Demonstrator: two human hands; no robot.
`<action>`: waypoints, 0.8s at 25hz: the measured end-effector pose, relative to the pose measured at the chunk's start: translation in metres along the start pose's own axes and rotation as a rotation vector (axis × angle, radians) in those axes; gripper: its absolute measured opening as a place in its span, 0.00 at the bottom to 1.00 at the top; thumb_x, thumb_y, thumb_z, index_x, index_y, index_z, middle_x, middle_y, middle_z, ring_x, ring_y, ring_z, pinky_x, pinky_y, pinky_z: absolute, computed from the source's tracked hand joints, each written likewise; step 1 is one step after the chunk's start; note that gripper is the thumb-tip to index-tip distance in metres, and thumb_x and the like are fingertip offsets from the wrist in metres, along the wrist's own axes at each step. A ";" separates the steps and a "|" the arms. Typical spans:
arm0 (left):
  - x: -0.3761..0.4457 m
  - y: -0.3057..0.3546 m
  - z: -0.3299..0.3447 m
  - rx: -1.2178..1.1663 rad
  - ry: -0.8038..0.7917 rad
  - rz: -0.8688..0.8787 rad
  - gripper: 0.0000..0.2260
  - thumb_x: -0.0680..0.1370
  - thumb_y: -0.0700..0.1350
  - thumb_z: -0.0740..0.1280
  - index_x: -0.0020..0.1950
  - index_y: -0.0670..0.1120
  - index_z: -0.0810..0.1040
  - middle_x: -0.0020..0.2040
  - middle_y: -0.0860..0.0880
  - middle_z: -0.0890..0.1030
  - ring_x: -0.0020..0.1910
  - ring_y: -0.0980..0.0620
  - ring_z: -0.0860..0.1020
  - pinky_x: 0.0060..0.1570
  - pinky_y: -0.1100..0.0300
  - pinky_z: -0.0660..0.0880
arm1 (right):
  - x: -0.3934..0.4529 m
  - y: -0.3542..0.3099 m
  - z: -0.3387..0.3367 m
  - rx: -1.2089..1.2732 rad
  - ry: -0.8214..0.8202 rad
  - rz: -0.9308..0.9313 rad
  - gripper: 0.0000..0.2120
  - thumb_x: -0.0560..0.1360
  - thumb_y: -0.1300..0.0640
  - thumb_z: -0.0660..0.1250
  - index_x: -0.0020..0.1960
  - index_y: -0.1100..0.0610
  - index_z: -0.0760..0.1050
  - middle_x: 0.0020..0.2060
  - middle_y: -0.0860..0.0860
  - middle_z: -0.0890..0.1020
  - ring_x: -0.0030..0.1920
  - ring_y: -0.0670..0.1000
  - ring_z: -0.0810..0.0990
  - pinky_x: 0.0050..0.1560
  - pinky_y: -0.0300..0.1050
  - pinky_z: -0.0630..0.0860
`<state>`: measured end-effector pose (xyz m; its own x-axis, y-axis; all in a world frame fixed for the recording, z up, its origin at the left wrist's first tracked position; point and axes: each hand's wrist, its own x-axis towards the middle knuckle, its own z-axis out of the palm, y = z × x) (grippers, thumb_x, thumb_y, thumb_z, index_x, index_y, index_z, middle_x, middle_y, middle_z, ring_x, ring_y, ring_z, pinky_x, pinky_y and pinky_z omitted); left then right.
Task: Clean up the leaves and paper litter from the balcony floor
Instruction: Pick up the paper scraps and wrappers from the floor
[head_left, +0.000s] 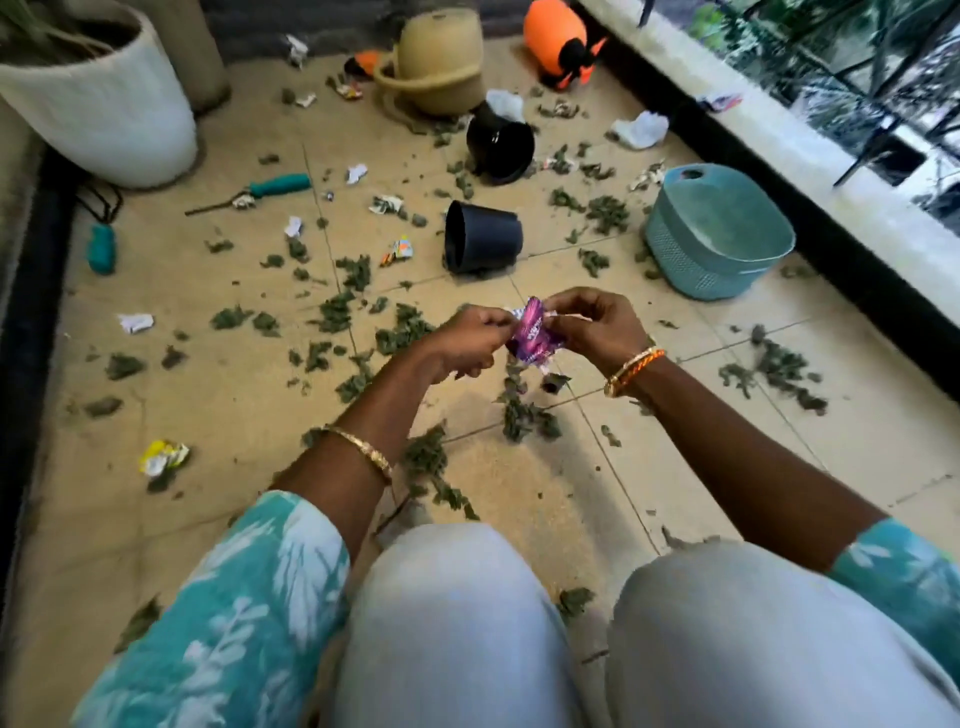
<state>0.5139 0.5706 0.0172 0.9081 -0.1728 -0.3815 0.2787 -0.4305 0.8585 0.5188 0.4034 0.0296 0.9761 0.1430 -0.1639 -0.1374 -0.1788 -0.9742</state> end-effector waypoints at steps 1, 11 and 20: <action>-0.002 0.013 -0.002 -0.066 -0.011 -0.034 0.08 0.82 0.42 0.58 0.49 0.47 0.76 0.31 0.51 0.70 0.25 0.55 0.64 0.20 0.68 0.59 | 0.002 -0.012 -0.001 0.009 0.015 0.003 0.11 0.72 0.73 0.66 0.41 0.58 0.75 0.34 0.53 0.79 0.32 0.46 0.79 0.36 0.38 0.80; 0.052 0.047 0.001 -0.912 0.161 -0.278 0.08 0.80 0.40 0.56 0.55 0.39 0.71 0.42 0.40 0.79 0.31 0.50 0.79 0.24 0.66 0.73 | 0.076 -0.008 -0.045 -0.125 0.162 0.235 0.09 0.75 0.65 0.65 0.37 0.56 0.74 0.37 0.54 0.80 0.38 0.51 0.79 0.38 0.43 0.78; 0.132 -0.032 -0.004 -0.565 0.366 -0.488 0.09 0.74 0.41 0.59 0.49 0.40 0.76 0.42 0.40 0.81 0.32 0.50 0.75 0.26 0.62 0.72 | 0.159 0.114 0.008 -0.838 -0.093 0.019 0.17 0.73 0.63 0.66 0.62 0.58 0.75 0.61 0.59 0.75 0.60 0.59 0.74 0.59 0.44 0.71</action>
<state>0.6262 0.5651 -0.0591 0.6617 0.2589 -0.7037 0.6940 0.1439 0.7055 0.6567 0.4137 -0.1092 0.9520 0.2052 -0.2271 0.0522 -0.8400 -0.5401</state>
